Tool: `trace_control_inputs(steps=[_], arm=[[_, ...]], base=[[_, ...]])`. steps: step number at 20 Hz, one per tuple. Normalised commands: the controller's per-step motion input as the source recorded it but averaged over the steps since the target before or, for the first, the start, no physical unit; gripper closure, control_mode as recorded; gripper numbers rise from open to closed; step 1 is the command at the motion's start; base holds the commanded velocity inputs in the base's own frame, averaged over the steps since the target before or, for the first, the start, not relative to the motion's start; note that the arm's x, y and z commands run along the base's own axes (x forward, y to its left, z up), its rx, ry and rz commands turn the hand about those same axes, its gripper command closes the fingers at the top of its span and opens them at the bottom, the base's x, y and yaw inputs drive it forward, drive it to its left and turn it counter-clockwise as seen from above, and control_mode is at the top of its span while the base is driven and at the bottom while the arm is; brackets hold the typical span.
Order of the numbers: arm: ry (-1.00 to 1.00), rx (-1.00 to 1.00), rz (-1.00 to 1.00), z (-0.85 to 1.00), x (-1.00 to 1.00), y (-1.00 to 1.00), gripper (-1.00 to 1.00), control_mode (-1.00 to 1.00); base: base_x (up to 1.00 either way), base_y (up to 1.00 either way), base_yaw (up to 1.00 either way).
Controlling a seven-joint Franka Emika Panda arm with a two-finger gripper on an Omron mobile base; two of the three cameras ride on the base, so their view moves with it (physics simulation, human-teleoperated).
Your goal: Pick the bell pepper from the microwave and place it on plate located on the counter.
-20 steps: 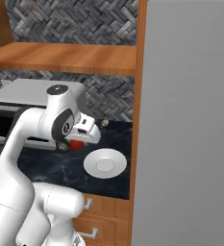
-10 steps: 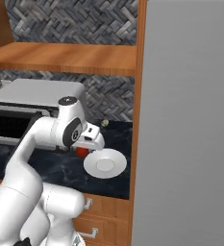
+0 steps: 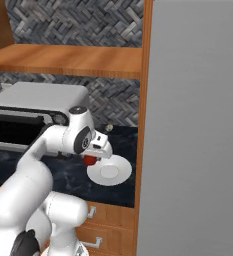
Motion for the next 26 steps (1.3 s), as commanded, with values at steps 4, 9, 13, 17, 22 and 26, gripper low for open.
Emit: trace_control_inputs(steps=[4,9,13,17,22,26], arm=[[0.02,0.01,0.00,-0.39,0.36,-0.10,1.00,-1.00],[0.00,0.01,0.00,-0.43,0.33,-0.13,1.00,-1.00],[0.00,0.00,0.00,-0.42,0.33,-0.03,1.00,-1.00],[0.00,0.00,0.00,-0.28,0.29,0.00,1.00,-1.00],[0.00,0.00,0.00,-0.17,0.34,-0.02,1.00,-1.00],[0.01,0.00,0.00,-0.05,0.12,-0.08,-1.00,-1.00]], base=[[0.00,0.00,0.00],[0.00,0.00,0.00],[0.00,0.00,0.00],[0.00,0.00,0.00],[0.00,0.00,0.00],[0.00,0.00,0.00]])
